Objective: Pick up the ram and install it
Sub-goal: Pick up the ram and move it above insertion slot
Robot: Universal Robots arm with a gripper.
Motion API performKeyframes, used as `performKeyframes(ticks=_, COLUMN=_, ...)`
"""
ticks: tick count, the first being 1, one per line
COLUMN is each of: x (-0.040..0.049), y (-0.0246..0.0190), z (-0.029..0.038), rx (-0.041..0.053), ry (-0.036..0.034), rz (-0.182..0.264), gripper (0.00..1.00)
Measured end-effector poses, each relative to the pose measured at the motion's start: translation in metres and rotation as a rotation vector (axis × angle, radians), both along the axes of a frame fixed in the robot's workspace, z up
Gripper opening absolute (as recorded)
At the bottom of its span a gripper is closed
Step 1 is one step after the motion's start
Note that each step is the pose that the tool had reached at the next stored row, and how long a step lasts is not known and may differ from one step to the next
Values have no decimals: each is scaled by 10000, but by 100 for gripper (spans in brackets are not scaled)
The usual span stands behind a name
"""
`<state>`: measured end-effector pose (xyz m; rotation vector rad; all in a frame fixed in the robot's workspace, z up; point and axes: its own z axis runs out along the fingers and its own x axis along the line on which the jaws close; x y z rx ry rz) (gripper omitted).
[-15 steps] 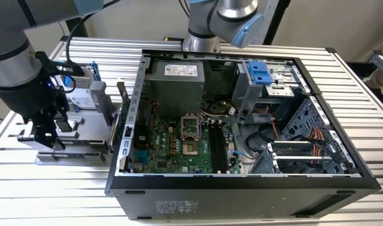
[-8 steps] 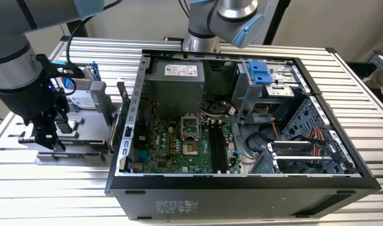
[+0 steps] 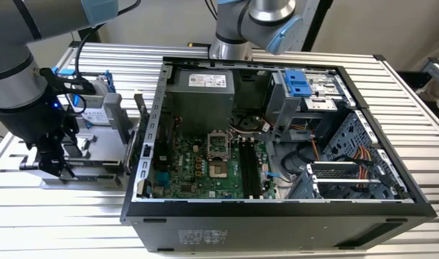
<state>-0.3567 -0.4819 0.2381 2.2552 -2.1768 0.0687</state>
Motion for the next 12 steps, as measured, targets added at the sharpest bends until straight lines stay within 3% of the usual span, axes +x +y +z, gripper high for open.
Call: performKeyframes(ticks=12, x=0, y=-25, z=-154, rx=0, ry=0, rz=-2, gripper=100)
